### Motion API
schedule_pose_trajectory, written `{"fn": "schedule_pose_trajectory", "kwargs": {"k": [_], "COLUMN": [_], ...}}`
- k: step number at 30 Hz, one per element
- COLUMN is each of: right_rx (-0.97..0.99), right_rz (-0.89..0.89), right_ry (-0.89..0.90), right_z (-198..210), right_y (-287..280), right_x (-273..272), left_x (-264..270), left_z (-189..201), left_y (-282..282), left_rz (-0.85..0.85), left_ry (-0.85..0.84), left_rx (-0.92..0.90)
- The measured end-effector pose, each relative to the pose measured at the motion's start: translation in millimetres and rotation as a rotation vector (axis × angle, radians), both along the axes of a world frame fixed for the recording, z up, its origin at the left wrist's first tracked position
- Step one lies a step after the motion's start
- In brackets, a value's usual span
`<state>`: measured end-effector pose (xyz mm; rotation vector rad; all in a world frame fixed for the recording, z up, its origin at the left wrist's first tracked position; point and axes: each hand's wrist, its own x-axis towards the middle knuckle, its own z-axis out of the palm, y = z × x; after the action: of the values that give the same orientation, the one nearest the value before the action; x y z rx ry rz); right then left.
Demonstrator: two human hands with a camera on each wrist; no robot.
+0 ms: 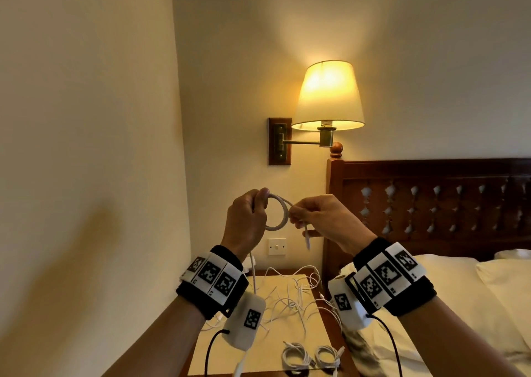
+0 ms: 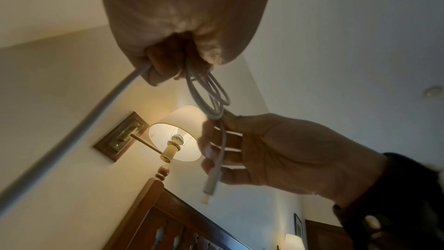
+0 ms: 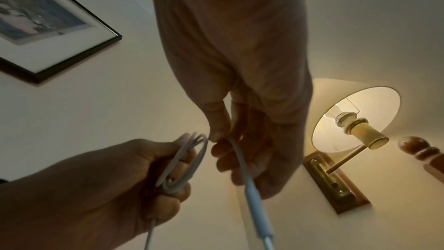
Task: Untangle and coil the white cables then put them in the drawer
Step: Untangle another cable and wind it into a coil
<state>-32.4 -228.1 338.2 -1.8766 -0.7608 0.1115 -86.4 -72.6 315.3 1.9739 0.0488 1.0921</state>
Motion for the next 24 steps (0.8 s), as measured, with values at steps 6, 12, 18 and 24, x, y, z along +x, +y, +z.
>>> {"fn": "schedule_pose_trajectory", "kwargs": {"k": [6,12,18,24], "right_rx": [0.087,0.461,0.322,0.304], "right_rz": [-0.032,0.058,-0.161,-0.386], "right_ry": [0.078,0.228,-0.344,-0.749], "right_z": [9.7,5.9,-24.2,-37.4], "right_y": [-9.0,2.5,21.4,31.7], "right_x": [-3.7,-19.1,-22.8,-5.0], "left_x": [7.3,7.5,-2.9,-15.4], "left_z": [-10.9,-12.4,4.7,12.3], "left_y": [4.6,1.0,-1.7,-14.4], "left_rz": [0.104,0.096,-0.031,-0.152], "left_ry": [-0.025,-0.017,0.008,0.086], "left_rx": [0.154,0.134,-0.043,-0.239]}}
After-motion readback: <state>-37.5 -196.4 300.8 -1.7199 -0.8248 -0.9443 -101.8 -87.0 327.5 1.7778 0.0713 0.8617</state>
